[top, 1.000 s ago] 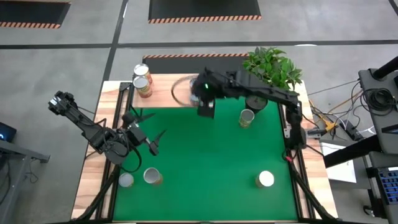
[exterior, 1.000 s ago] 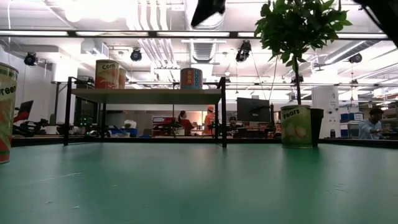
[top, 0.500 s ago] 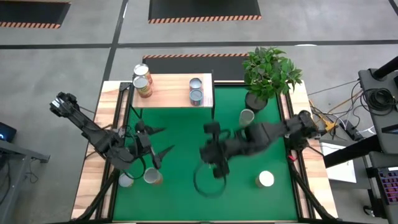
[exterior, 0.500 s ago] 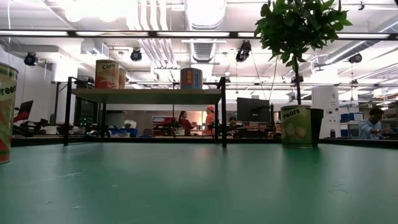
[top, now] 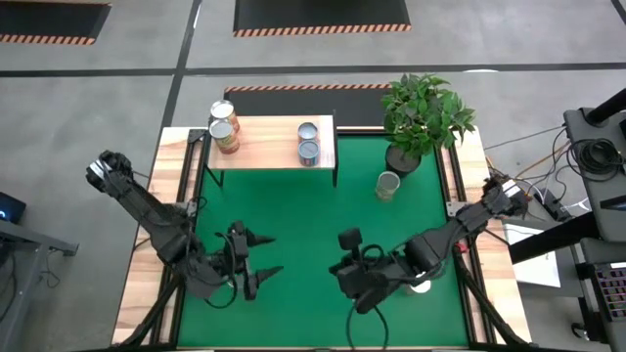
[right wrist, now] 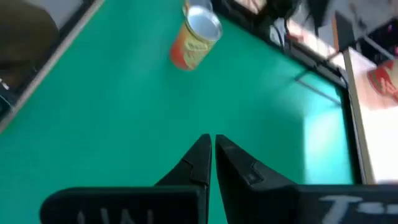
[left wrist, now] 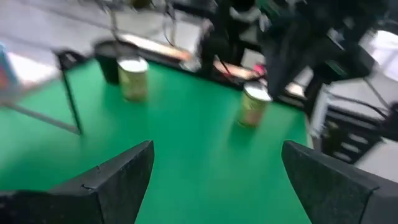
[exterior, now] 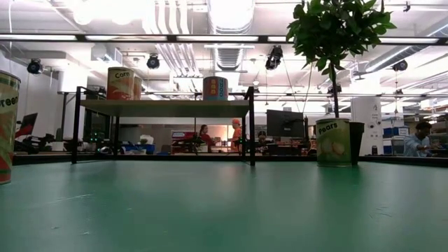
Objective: Pick and place cans onto a shelf
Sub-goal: Put the orange can on the shelf aligned with the other orange can
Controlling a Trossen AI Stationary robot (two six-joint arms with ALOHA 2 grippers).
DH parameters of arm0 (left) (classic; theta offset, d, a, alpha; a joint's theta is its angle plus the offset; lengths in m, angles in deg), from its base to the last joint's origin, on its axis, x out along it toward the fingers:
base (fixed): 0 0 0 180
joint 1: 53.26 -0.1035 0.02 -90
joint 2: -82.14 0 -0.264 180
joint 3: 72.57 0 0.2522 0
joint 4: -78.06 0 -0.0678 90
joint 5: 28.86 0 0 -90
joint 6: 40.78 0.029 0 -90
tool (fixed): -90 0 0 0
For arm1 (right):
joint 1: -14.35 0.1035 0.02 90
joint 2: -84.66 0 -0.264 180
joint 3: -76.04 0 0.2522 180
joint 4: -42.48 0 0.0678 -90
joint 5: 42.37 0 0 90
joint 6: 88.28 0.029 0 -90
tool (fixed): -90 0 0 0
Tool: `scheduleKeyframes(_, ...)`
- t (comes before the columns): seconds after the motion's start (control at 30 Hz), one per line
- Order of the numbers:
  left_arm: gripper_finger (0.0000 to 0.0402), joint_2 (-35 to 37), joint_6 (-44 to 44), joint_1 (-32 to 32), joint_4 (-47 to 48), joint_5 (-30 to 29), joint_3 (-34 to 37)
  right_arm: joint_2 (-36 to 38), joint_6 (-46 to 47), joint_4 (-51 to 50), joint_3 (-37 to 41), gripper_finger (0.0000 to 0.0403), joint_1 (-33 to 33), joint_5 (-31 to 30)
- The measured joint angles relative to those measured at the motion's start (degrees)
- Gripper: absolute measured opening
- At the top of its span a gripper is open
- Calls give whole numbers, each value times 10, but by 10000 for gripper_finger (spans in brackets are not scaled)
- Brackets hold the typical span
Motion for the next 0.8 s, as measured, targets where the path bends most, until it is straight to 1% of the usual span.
scheduleKeyframes(0.1,336,-27,-68,4,19,47,-21,39,-38,104,82,12,2,1)
scheduleKeyframes(0.2,336,-55,-179,5,100,110,-59,76,-74,185,149,12,1,1)
scheduleKeyframes(0.3,336,-88,-315,5,271,186,-124,112,-99,246,199,12,1,1)
scheduleKeyframes(0.4,336,-128,-440,9,472,270,-201,144,-109,298,240,12,1,2)
scheduleKeyframes(0.43,336,-141,-468,11,524,297,-220,154,-109,310,254,12,1,2)
scheduleKeyframes(0.5,336,-162,-523,16,598,345,-243,168,-121,321,273,12,1,2)
scheduleKeyframes(0.57,336,-172,-561,20,631,371,-246,185,-123,324,290,12,1,2)
scheduleKeyframes(0.8,336,-172,-650,35,632,380,-212,233,-123,333,324,12,1,2)
